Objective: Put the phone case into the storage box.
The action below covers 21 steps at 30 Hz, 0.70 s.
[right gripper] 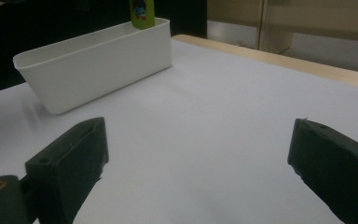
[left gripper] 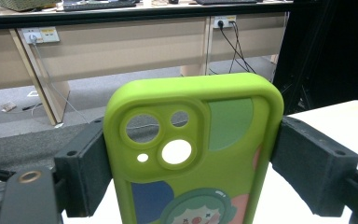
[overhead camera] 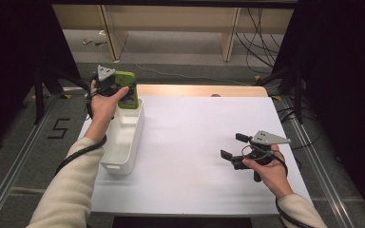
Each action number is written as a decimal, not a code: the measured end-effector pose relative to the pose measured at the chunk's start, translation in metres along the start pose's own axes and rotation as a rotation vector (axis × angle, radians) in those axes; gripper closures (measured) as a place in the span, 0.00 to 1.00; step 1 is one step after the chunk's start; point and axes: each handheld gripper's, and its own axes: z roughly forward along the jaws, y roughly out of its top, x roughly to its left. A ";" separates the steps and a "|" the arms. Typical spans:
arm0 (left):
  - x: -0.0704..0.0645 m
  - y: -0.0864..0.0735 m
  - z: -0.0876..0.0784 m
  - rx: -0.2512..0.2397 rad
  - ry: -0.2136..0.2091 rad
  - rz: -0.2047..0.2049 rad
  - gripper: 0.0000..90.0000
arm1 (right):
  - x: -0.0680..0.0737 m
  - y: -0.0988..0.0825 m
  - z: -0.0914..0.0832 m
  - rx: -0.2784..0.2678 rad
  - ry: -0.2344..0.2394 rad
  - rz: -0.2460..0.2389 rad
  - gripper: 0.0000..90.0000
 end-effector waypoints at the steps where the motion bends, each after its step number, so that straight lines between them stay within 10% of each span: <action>1: 0.000 0.000 0.000 0.001 0.000 0.001 0.19 | 0.000 0.000 0.000 0.001 0.000 0.000 0.07; 21: -0.002 -0.005 0.004 0.018 0.003 -0.015 0.19 | 0.000 0.000 0.000 -0.003 0.001 -0.001 0.07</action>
